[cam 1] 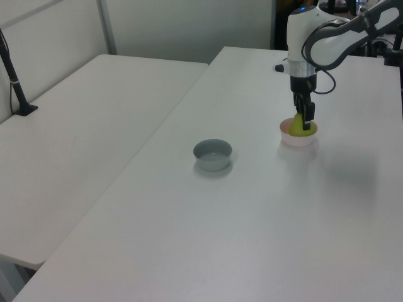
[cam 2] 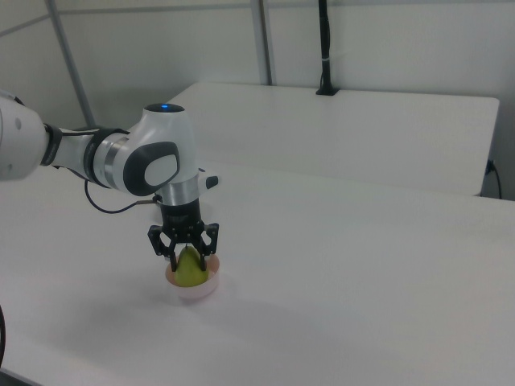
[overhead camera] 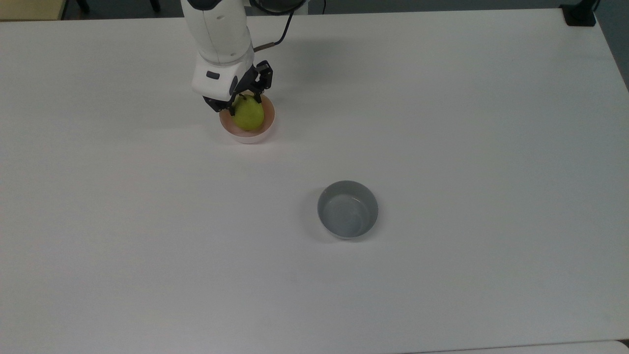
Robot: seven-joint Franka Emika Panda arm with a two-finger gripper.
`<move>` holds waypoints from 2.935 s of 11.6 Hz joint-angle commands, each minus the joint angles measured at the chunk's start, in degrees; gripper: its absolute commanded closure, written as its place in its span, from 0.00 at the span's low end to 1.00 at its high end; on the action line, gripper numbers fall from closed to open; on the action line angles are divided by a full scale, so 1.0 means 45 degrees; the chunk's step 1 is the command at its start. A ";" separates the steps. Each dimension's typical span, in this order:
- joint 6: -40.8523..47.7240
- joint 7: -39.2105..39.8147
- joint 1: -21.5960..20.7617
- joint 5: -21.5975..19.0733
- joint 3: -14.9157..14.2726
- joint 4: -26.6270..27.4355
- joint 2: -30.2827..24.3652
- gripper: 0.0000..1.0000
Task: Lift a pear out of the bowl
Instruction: 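Lift the pear out of the pink bowl and carry it away, then lower the held pear onto the table and open the gripper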
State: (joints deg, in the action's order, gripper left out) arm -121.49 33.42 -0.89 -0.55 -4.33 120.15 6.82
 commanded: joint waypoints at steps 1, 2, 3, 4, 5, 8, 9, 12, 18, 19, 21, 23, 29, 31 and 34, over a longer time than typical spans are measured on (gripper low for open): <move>0.0608 0.0034 0.0041 0.0142 -0.0013 -0.0233 -0.0752 1.00; 0.0998 0.0034 0.0080 0.0103 -0.0013 -0.0525 -0.0985 1.00; 0.1485 0.0034 0.0273 0.0045 -0.0013 -0.0818 -0.1219 1.00; 0.2012 0.0034 0.0353 0.0044 -0.0013 -0.1188 -0.1396 1.00; 0.2482 -0.0005 0.0489 0.0044 -0.0013 -0.1675 -0.1533 1.00; 0.3012 -0.1780 0.0743 0.0083 -0.0033 -0.3276 -0.1535 1.00; 0.3323 -0.1860 0.0841 0.0083 -0.0033 -0.3707 -0.1534 1.00; 0.4185 -0.0969 0.2047 0.0083 -0.0209 -0.4180 -0.2117 1.00; 0.4149 0.3272 0.5351 0.0083 -0.0111 -0.3675 -0.2296 1.00; 0.3412 0.3315 0.5566 0.0083 -0.0130 -0.3170 -0.2238 1.00; 0.2159 0.3296 0.5763 0.0083 -0.0150 -0.2619 -0.1791 1.00; 0.1533 0.3121 0.5822 0.0044 -0.0189 -0.2579 -0.0953 1.00; -0.0714 0.2866 0.5997 0.0044 -0.0209 -0.1818 0.0553 1.00; -0.1125 0.2866 0.6232 0.0044 -0.0209 -0.1681 0.0983 1.00; -0.1536 0.2866 0.6389 0.0103 -0.0326 -0.1543 0.1434 1.00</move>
State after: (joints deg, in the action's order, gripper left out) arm -125.95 46.91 27.62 -0.50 -5.28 111.80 12.83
